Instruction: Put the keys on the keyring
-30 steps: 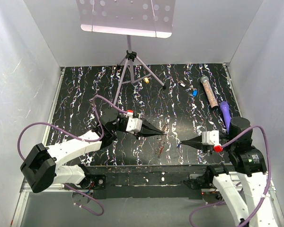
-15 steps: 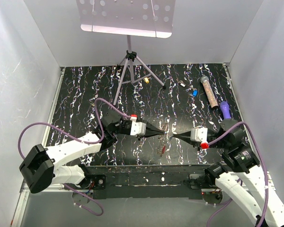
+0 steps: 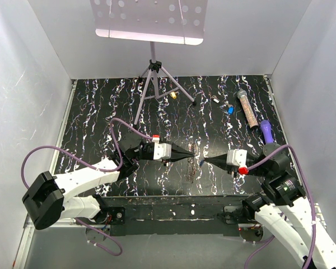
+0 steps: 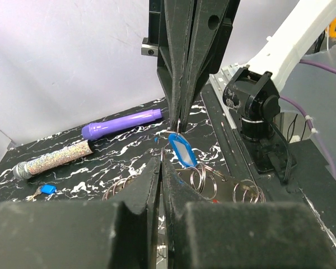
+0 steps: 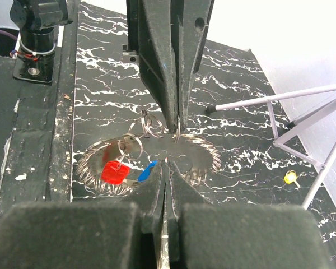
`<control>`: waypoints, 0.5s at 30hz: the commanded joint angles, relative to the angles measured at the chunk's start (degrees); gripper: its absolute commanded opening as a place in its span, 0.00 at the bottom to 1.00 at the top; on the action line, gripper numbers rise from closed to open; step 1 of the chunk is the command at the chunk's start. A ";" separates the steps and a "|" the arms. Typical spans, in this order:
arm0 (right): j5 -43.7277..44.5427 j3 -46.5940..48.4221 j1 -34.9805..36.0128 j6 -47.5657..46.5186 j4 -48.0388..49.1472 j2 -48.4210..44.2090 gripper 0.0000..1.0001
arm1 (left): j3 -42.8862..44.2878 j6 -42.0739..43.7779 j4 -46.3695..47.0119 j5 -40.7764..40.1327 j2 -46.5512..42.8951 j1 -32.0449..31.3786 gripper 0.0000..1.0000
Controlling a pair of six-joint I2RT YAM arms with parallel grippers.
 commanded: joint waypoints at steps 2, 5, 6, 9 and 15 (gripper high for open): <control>1.20 -1.08 0.46 2.54 5.00 -0.95 0.01 | -0.42 -2.60 5.65 -0.94 -1.03 -0.30 0.00; 0.84 -1.70 0.37 3.15 5.09 -1.30 0.01 | -0.42 -2.77 5.92 -1.03 -0.95 -0.22 0.00; 1.11 -1.88 0.28 3.16 5.18 -1.48 0.01 | -0.60 -2.95 6.01 -1.03 -1.03 -0.30 0.00; 1.63 -1.96 0.11 3.24 5.71 -1.48 0.01 | -0.68 -3.74 7.15 -0.59 -0.68 -0.22 0.00; 2.42 -2.23 -0.24 4.12 5.71 -1.57 0.01 | -0.68 -4.01 7.59 -0.15 -0.07 -0.22 0.00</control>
